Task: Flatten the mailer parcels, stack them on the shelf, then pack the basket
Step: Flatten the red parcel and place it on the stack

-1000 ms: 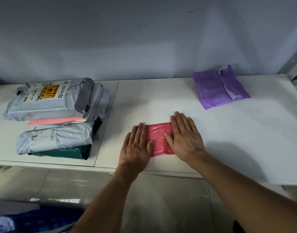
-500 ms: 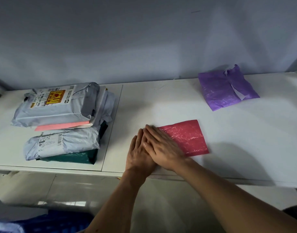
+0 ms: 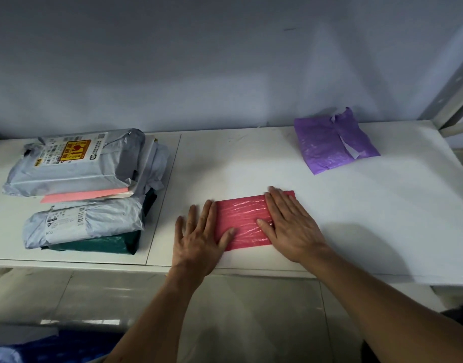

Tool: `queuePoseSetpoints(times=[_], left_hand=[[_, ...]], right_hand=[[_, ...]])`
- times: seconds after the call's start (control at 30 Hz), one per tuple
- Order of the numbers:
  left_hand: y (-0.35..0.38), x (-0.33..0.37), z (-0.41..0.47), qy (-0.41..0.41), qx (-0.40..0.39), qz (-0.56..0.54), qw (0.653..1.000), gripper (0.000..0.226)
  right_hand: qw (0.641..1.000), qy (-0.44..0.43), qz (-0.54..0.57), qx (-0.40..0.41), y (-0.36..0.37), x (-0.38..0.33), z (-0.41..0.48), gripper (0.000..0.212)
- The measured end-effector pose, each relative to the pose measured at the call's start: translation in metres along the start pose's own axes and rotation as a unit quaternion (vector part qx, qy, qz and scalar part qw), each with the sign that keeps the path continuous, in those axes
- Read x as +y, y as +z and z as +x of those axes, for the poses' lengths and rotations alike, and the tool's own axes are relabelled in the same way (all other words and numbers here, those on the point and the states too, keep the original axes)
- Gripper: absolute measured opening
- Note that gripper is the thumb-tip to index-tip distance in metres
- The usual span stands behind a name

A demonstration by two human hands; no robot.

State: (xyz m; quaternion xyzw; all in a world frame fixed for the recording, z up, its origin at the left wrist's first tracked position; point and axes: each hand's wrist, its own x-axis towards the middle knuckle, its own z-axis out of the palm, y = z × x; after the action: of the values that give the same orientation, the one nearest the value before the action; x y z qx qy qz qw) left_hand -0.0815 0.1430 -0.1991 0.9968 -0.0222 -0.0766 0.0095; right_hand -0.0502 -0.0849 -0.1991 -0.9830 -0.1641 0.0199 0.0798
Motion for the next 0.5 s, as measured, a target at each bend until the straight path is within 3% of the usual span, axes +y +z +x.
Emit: queuePoseSetpoints(times=[0.17,0.3,0.43,0.5], left_hand=[[-0.014,0.002,0.001,-0.006,-0.054,-0.008,0.998,0.087],[-0.028,0.002,0.007,-0.006,-0.087,-0.054,0.995,0.079],[-0.044,0.006,0.010,-0.062,-0.002,-0.206,0.976,0.051],[-0.050,0.009,0.006,-0.113,0.000,-0.247,0.962,0.052]], right_hand=[[0.998,0.034,0.026,-0.048,-0.006,0.002,-0.001,0.080],[0.984,0.060,0.147,-0.085,-0.023,0.007,0.011,0.067],[0.947,0.215,0.234,0.047,-0.041,0.014,0.012,0.052],[0.924,0.304,0.232,0.027,-0.046,0.018,0.008,0.043]])
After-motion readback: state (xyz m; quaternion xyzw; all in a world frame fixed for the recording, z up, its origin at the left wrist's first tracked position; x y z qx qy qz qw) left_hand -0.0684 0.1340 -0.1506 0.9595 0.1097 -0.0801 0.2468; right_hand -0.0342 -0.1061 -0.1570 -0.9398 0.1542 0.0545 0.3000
